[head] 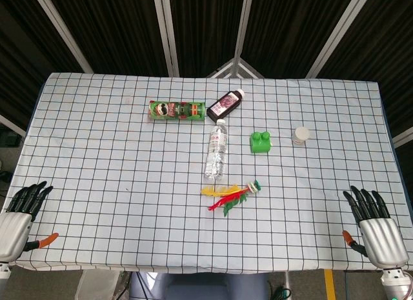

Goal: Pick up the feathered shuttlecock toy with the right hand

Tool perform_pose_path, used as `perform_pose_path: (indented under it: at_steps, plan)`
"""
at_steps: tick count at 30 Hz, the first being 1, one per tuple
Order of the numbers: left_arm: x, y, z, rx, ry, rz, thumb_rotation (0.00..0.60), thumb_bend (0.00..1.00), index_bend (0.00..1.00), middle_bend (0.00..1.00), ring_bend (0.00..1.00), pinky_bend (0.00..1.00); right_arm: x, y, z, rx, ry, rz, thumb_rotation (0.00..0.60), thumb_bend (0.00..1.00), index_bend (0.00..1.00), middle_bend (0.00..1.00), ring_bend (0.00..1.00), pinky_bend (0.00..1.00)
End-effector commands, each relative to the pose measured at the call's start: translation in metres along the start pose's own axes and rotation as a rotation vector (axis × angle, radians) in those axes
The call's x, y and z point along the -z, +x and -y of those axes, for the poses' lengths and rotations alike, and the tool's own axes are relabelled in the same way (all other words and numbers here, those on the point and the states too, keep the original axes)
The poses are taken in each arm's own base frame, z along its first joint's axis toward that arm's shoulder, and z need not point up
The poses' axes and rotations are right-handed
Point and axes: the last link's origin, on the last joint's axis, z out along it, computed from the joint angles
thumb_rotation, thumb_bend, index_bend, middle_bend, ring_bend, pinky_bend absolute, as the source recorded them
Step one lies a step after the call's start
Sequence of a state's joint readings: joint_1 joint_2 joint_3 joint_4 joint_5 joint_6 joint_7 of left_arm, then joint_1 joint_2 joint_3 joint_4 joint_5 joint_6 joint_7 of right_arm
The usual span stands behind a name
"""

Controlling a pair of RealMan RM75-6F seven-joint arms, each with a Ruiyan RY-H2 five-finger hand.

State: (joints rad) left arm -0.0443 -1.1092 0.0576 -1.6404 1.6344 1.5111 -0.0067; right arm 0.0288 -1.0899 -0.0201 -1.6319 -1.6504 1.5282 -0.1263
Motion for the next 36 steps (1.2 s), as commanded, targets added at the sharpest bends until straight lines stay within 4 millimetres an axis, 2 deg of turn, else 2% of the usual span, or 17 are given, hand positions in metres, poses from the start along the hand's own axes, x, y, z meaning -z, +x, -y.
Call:
perform_pose_path:
  at_steps: [1, 7, 11, 16, 22, 28, 36]
  plan:
    - [0.000, 0.000, 0.000, 0.000, 0.000, 0.000, 0.600, 0.00, 0.00, 0.00, 0.00, 0.00, 0.000, 0.000, 0.000, -0.001, 0.001, 0.000, 0.600, 0.33, 0.00, 0.00, 0.00, 0.00]
    - [0.000, 0.000, 0.000, 0.003, 0.002, -0.002, 0.600, 0.00, 0.00, 0.00, 0.00, 0.00, -0.008, 0.000, 0.007, -0.051, 0.026, -0.010, 0.600, 0.33, 0.00, 0.00, 0.00, 0.00]
    - [0.000, 0.000, 0.000, 0.005, 0.003, -0.001, 0.600, 0.00, 0.00, 0.00, 0.00, 0.00, -0.024, -0.001, 0.022, -0.146, 0.067, -0.012, 0.600, 0.32, 0.01, 0.00, 0.00, 0.00]
    - [-0.002, 0.000, -0.001, 0.005, 0.002, 0.004, 0.600, 0.00, 0.00, 0.00, 0.00, 0.00, -0.057, -0.004, 0.047, -0.153, 0.161, -0.023, 0.600, 0.33, 0.16, 0.00, 0.00, 0.00]
    - [-0.002, 0.000, 0.000, 0.009, 0.005, 0.006, 0.600, 0.00, 0.00, 0.00, 0.00, 0.00, -0.091, -0.020, 0.102, -0.262, 0.270, 0.018, 0.600, 0.33, 0.34, 0.12, 0.00, 0.00]
    - [-0.002, 0.000, 0.000, 0.016, 0.004, 0.010, 0.600, 0.00, 0.00, 0.00, 0.00, 0.00, -0.099, -0.049, 0.158, -0.288, 0.369, 0.080, 0.600, 0.33, 0.39, 0.16, 0.00, 0.00]
    - [-0.002, 0.001, 0.001, 0.028, 0.007, 0.015, 0.600, 0.00, 0.00, 0.00, 0.00, 0.00, -0.110, -0.089, 0.206, -0.310, 0.378, 0.132, 0.600, 0.33, 0.43, 0.18, 0.00, 0.00]
